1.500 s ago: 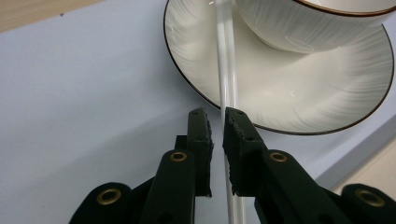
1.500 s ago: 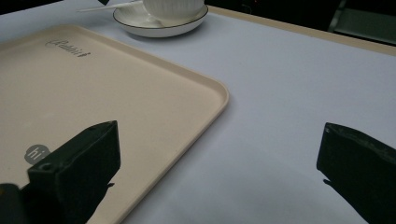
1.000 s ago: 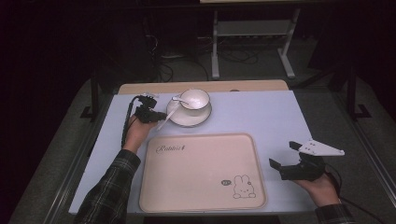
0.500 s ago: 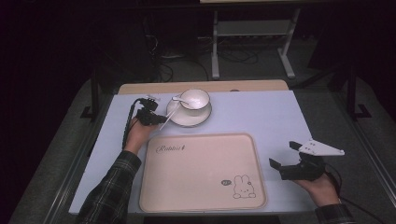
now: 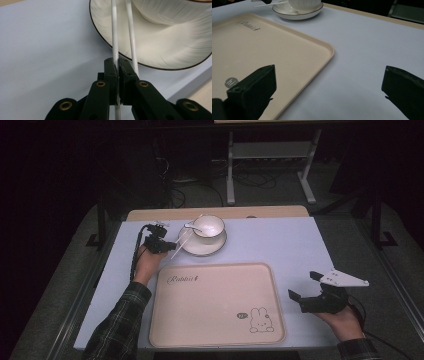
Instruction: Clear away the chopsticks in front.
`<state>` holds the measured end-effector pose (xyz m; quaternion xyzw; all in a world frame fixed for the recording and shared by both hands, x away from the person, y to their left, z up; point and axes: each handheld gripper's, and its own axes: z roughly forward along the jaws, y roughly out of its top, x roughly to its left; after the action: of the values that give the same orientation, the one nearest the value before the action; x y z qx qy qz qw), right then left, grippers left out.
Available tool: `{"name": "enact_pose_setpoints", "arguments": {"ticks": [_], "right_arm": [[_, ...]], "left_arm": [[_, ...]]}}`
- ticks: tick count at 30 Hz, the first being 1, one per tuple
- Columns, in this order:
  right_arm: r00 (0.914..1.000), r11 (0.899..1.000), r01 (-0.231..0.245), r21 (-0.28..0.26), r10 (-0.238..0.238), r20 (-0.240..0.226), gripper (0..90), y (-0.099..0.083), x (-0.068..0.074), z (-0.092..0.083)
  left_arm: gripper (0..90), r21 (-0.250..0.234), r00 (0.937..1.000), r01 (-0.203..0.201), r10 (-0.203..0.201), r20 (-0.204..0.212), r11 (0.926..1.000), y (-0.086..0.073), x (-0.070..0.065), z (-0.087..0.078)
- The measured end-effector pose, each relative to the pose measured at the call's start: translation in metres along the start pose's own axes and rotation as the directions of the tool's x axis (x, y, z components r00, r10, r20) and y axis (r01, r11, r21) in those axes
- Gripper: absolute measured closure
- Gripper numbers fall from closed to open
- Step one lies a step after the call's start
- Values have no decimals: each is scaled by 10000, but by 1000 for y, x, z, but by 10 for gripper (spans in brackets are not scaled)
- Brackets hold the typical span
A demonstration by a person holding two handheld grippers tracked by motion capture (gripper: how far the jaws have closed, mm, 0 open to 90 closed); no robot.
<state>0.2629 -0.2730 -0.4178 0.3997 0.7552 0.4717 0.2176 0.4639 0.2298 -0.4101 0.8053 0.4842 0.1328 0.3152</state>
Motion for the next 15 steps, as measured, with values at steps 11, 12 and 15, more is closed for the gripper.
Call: {"name": "enact_pose_setpoints", "arguments": {"ticks": [11,12,15], "right_arm": [[10000,10000,17,-6,-17,16,0,0,0,-1],[10000,10000,19,-2,-19,26,0,0,0,-1],[10000,10000,3,2,-3,33,0,0,0,0]], "left_arm": [[858,-390,9995,311,-307,103,9988,-20,10,-33],[858,-446,9994,347,-344,88,9984,-24,11,-35],[858,-556,9993,368,-361,135,9978,-34,12,-45]]}}
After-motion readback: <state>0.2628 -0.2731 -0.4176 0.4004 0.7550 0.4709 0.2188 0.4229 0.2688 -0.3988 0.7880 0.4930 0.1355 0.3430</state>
